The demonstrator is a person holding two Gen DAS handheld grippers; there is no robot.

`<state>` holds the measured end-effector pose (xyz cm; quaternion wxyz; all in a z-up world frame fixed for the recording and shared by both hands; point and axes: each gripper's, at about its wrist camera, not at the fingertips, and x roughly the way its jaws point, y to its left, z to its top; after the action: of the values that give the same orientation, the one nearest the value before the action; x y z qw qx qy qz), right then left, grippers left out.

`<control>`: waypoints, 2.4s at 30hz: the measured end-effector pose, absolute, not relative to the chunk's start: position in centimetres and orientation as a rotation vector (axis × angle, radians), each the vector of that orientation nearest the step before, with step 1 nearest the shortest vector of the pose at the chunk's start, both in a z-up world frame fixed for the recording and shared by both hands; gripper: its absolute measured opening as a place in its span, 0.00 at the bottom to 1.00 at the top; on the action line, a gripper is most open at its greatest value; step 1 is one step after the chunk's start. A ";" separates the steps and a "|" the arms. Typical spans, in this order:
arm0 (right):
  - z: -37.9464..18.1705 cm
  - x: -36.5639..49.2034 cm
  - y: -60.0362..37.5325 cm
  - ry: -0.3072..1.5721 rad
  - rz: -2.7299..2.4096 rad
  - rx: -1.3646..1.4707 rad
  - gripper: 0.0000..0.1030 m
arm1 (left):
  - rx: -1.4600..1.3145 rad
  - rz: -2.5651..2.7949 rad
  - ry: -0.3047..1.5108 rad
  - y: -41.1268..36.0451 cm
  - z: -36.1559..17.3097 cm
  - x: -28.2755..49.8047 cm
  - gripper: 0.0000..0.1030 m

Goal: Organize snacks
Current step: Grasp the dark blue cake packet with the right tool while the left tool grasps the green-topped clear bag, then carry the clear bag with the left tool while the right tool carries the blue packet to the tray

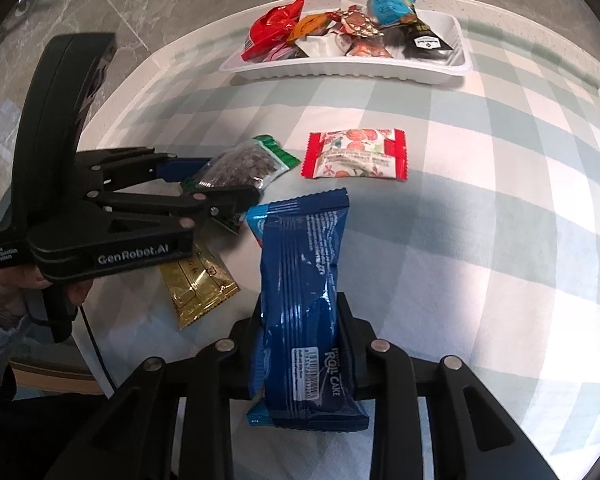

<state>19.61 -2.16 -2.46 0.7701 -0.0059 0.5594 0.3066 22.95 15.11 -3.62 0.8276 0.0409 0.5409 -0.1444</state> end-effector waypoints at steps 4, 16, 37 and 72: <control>-2.5 19.8 -2.4 1.218 0.663 0.011 0.30 | 0.084 -0.310 1.144 15.2 -3.5 22.8 0.34; -2.1 19.9 -3.9 1.221 0.667 0.084 0.30 | 0.056 -0.316 1.142 15.8 -3.1 22.6 0.32; -1.1 20.9 -5.5 1.211 0.668 0.205 0.30 | 0.032 -0.308 1.119 16.3 -1.8 22.8 0.32; 3.2 33.0 -3.5 1.121 0.703 0.269 0.30 | -0.118 -0.261 1.034 20.6 3.0 31.8 0.32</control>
<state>32.96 -3.52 3.19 0.7805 0.1245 0.5191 0.3253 31.82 20.65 3.00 0.8594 -0.0560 0.4928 -0.1242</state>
